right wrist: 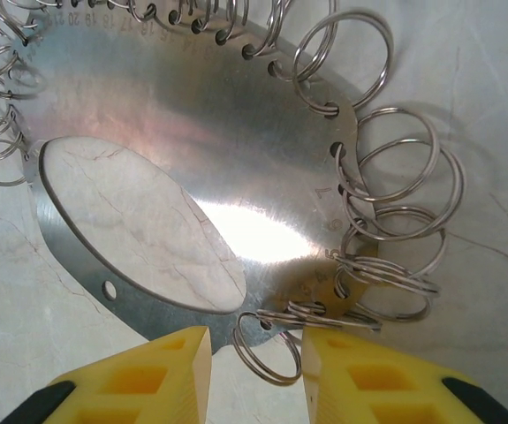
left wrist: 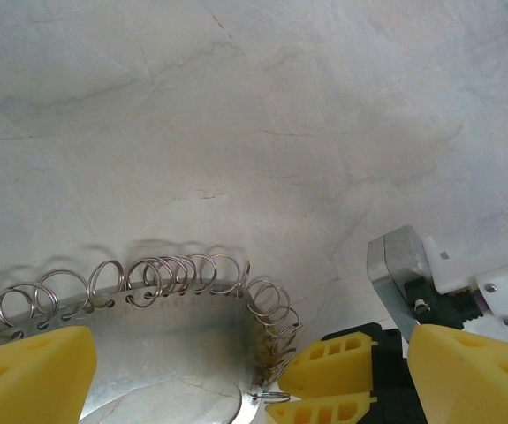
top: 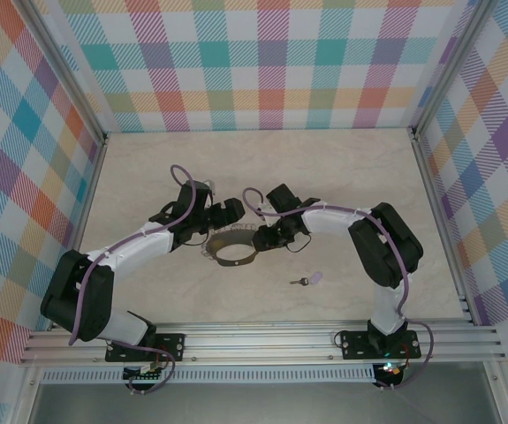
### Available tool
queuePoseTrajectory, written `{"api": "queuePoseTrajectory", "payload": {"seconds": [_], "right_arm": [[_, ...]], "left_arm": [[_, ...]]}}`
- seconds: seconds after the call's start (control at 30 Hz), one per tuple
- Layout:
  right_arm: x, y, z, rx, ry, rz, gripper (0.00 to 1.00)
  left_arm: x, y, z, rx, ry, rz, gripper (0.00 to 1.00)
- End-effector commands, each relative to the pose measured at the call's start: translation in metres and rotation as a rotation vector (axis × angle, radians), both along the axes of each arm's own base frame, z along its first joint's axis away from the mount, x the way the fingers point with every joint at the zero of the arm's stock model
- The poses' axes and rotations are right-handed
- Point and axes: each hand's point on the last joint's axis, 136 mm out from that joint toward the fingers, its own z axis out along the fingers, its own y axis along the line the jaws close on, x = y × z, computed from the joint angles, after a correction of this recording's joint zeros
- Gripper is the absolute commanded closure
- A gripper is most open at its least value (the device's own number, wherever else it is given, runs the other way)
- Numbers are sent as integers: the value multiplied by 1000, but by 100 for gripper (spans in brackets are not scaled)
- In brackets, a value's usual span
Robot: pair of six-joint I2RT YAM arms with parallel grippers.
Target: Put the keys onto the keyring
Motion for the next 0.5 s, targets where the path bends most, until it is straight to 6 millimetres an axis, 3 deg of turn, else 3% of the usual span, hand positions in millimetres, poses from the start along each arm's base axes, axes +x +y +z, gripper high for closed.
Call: {"api": "queuePoseTrajectory", "payload": {"seconds": [0.0,0.47], "right_arm": [[2,2,-2,-23,-14,26,67],[0,7,-4,-5,-9,65,64]], "left_arm": [[-1,2,2,-15,-4,12,9],[-1,2,2,-18,-3,11,9]]}}
